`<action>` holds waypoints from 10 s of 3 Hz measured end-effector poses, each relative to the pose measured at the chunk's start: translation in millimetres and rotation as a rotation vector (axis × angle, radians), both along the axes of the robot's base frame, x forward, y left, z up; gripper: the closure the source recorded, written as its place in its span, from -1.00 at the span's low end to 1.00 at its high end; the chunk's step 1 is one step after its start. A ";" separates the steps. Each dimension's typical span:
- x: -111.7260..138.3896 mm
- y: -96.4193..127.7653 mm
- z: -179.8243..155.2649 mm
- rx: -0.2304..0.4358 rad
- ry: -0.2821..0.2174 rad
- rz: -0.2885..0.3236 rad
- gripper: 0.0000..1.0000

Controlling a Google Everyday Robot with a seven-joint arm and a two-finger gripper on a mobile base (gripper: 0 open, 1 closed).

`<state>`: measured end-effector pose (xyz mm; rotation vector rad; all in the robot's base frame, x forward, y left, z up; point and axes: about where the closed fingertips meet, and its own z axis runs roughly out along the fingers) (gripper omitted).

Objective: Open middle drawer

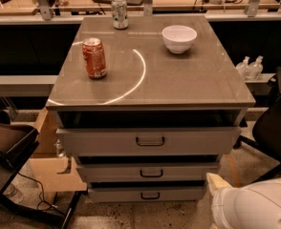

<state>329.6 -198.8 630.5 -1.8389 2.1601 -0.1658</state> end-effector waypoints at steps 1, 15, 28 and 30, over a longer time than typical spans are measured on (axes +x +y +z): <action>26.9 18.9 -18.1 -0.008 0.004 0.025 -1.00; 121.3 161.0 -213.6 0.071 0.204 0.218 -1.00; 83.2 146.5 -204.3 0.043 0.190 0.216 1.00; 66.3 126.5 -148.9 -0.113 0.121 0.191 1.00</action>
Offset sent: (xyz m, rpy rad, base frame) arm 0.1057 0.0862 -0.0830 0.0717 0.0006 0.1252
